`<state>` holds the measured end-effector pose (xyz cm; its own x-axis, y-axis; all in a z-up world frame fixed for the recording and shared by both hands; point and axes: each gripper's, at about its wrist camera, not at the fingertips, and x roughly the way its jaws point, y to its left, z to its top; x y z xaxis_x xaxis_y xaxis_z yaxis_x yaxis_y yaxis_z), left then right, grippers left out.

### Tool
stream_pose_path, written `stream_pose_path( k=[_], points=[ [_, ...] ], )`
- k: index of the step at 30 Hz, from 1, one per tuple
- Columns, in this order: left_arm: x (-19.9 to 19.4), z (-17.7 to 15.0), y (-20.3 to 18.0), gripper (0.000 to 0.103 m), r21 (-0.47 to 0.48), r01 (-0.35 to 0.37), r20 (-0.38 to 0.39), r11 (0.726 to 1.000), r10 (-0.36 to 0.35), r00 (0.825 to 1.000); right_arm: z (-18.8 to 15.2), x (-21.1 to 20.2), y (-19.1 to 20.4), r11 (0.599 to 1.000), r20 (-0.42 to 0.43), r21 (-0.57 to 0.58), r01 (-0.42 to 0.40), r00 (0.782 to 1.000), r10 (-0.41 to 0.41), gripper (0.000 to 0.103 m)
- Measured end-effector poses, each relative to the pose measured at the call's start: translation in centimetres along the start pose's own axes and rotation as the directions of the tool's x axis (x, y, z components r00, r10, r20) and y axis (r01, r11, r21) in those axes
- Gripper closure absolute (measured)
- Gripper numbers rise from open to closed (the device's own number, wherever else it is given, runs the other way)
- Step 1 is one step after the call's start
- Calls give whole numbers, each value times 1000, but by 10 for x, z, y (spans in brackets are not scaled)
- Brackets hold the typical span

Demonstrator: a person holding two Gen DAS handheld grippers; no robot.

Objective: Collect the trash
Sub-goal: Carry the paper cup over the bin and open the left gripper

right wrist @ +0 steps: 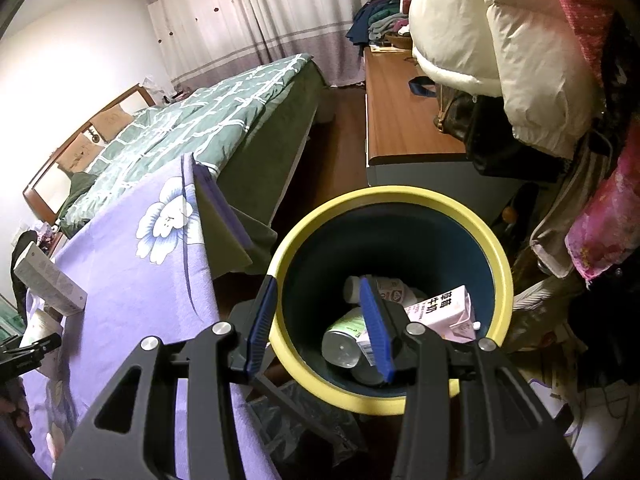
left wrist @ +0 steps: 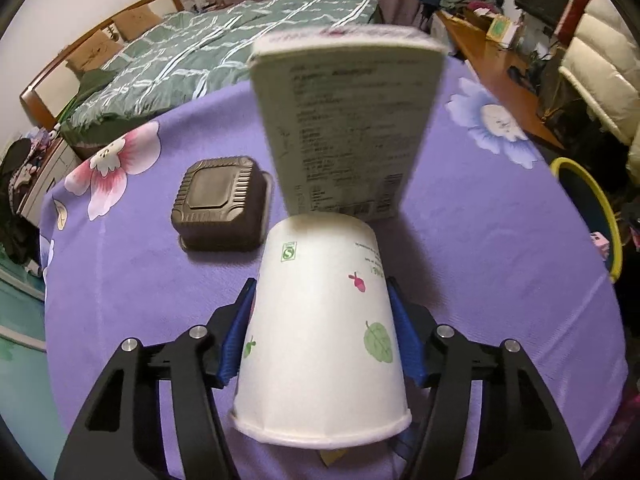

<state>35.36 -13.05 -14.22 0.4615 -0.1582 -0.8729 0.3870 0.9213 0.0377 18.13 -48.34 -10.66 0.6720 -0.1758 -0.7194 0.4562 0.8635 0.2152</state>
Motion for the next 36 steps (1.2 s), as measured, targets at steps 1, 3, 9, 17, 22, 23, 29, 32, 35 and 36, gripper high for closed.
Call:
stream_pose_path(
  k=[1, 3, 9, 17, 22, 23, 29, 32, 35, 36],
  points=[
    [-5, -1, -4, 41, 4, 6, 8, 1000, -6, 1000, 0, -3, -1, 1000, 4, -2, -3, 1000, 3, 62],
    [-20, -4, -16, 41, 19, 34, 34, 999, -35, 999, 0, -9, -3, 1000, 13, -8, -9, 1000, 9, 62],
    [-60, 1, -73, 41, 101, 116, 107, 988, -126, 986, -7, -34, -18, 1000, 40, -25, 5, 999, -4, 62],
    [-74, 21, -200, 41, 270, 259, 90, 927, -292, 952, -22, -68, -61, 998, 67, -21, 51, 997, -49, 62],
    [-61, 37, -280, 41, 338, 324, 42, 884, -358, 933, -32, -88, -90, 997, 85, -5, 75, 994, -74, 60],
    [-55, 41, -298, 40, 350, 331, 31, 876, -364, 931, -34, -91, -95, 997, 87, -3, 76, 993, -76, 59],
    [-19, 60, -358, 38, 372, 365, -25, 853, -384, 923, -38, -101, -117, 997, 95, 12, 78, 992, -79, 59],
    [1, 69, -386, 35, 382, 370, -37, 847, -386, 922, -39, -101, -121, 996, 96, 24, 82, 992, -84, 58],
    [17, 79, -406, 28, 395, 352, -22, 849, -374, 927, -38, -100, -128, 995, 93, 38, 88, 991, -91, 57],
    [22, 81, -411, 19, 399, 346, -17, 849, -370, 929, -38, -99, -129, 995, 92, 40, 91, 991, -94, 56]
  ],
)
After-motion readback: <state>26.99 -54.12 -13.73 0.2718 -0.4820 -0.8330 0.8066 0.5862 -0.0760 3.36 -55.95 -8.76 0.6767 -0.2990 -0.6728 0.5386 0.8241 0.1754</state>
